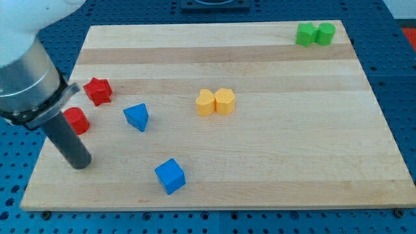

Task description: Move the red star towards the top center of the board

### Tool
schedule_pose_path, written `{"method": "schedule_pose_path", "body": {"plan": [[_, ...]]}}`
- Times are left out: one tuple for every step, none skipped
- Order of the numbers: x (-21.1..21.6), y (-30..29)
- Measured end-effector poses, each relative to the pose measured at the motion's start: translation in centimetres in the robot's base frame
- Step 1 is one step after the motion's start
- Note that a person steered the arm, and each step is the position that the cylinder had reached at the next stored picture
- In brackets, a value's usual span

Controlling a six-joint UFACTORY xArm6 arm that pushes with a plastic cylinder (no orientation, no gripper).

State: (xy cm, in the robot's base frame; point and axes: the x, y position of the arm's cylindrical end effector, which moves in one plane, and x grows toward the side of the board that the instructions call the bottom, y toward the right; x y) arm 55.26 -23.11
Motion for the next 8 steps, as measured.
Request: {"method": "schedule_pose_path", "body": {"plan": [[-1.4,-3.7],[-2.5,-4.7],[-4.5,-4.4],[-9.9,-2.8],[-14.6,-1.1],[-17.3,-0.4],[-17.3,-0.4],[-17.5,-0.4]]}}
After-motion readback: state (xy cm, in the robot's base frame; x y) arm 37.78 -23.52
